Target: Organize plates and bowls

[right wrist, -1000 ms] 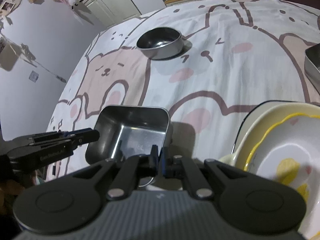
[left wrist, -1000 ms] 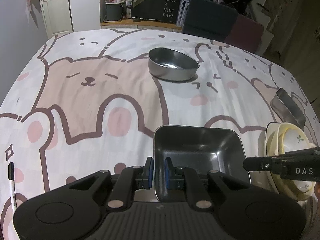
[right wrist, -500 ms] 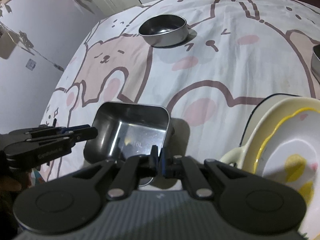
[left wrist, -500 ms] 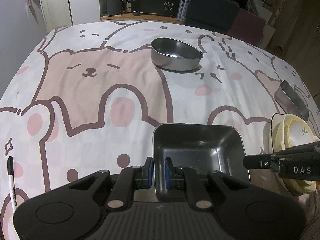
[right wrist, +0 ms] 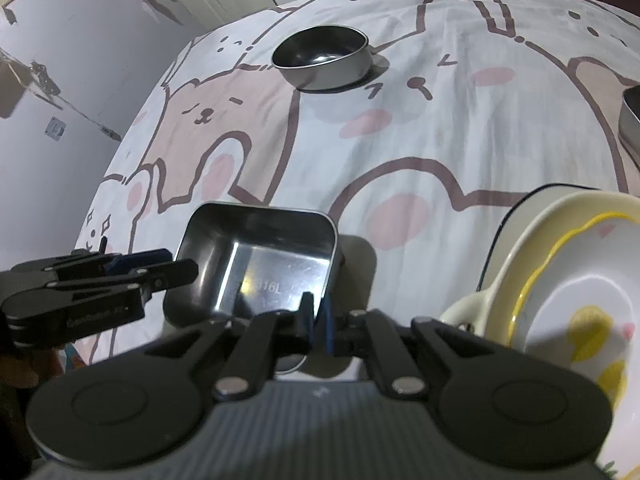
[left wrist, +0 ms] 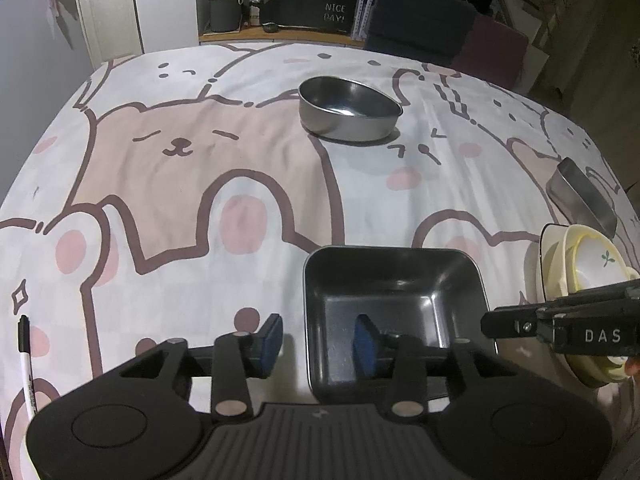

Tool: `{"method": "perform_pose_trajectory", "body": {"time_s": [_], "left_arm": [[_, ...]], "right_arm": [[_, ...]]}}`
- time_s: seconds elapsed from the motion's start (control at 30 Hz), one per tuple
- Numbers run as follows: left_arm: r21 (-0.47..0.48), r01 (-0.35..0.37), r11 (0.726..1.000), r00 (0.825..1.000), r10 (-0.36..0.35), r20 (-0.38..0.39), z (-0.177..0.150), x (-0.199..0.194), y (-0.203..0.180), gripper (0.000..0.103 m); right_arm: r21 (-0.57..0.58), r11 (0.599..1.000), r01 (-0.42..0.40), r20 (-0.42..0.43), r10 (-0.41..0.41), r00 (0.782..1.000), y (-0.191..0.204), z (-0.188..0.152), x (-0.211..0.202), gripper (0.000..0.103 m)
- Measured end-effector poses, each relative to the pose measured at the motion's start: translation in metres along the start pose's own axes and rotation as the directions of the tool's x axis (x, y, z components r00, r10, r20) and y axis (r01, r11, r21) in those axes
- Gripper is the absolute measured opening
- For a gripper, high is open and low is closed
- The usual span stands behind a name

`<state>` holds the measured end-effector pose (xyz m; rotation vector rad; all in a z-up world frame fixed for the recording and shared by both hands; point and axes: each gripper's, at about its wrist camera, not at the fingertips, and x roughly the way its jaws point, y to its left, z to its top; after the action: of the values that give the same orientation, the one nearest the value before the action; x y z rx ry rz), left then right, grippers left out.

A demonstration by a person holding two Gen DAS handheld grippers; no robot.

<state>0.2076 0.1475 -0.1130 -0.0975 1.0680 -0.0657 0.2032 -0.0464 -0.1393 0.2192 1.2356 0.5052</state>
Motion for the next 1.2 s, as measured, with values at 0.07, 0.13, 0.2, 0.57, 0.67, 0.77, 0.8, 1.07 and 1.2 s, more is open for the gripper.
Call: {"method": "perform_pose_trajectory", "body": {"time_s": [0.07, 0.13, 0.2, 0.57, 0.67, 0.77, 0.8, 1.07, 1.2], "left_arm": [[-0.001, -0.004, 1.0, 1.0, 0.004, 0.009, 0.0, -0.004, 0.0, 0.052], [0.002, -0.006, 1.0, 1.0, 0.006, 0.019, 0.001, -0.008, 0.0, 0.057], [0.005, -0.009, 1.0, 1.0, 0.009, 0.03, 0.0, -0.013, -0.001, 0.061], [0.021, -0.047, 0.999, 0.991, 0.044, 0.126, 0.007, -0.045, -0.016, 0.097], [0.023, -0.051, 0.998, 0.987, 0.046, 0.156, 0.01, -0.053, -0.023, 0.103], [0.028, -0.055, 0.998, 0.982, 0.049, 0.184, 0.014, -0.059, -0.033, 0.103], [0.033, -0.057, 0.998, 0.98, 0.05, 0.193, 0.015, -0.06, -0.037, 0.103], [0.078, -0.039, 0.996, 0.969, 0.019, 0.246, 0.032, -0.063, -0.079, 0.103], [0.123, -0.017, 0.992, 0.964, -0.016, 0.266, 0.042, -0.059, -0.11, 0.103]], "right_arm": [[0.003, 1.0, -0.011, -0.002, 0.011, 1.0, 0.0, 0.0, -0.001, 0.017], [0.001, 1.0, -0.017, 0.005, 0.017, 1.0, 0.0, 0.0, -0.004, 0.036], [-0.004, 1.0, -0.021, 0.022, 0.021, 1.0, 0.002, 0.0, -0.008, 0.048], [-0.045, 0.999, 0.0, 0.159, 0.007, 0.987, 0.004, -0.005, -0.05, 0.095], [-0.045, 0.999, 0.014, 0.198, -0.004, 0.98, -0.002, -0.007, -0.064, 0.101], [-0.045, 0.999, 0.027, 0.25, -0.015, 0.968, -0.009, -0.011, -0.081, 0.103], [-0.044, 0.999, 0.029, 0.266, -0.017, 0.964, -0.013, -0.012, -0.086, 0.103], [0.009, 0.998, 0.061, 0.357, -0.06, 0.932, -0.051, -0.023, -0.129, 0.103], [0.063, 0.995, 0.083, 0.403, -0.101, 0.91, -0.077, -0.03, -0.151, 0.103]]}}
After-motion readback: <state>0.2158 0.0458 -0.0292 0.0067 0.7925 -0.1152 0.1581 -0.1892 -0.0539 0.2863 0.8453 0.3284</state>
